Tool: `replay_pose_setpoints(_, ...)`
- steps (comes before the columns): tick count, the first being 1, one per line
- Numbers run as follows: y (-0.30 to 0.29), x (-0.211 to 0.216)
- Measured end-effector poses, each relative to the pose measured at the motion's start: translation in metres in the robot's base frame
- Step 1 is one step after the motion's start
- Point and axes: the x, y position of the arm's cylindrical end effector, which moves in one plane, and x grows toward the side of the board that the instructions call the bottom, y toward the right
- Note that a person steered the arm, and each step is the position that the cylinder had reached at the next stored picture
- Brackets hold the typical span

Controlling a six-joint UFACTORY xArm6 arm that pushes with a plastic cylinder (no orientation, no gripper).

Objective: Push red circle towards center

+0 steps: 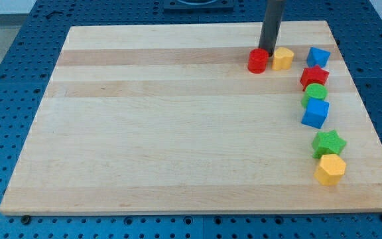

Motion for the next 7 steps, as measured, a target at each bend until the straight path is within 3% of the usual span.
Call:
replay_pose_setpoints(2,-0.024,0.068)
replay_pose_setpoints(3,-0.034,0.075)
replay_pose_setpoints(4,-0.035,0.029)
replay_pose_setpoints(5,-0.039,0.020)
replay_pose_setpoints(7,-0.040,0.093)
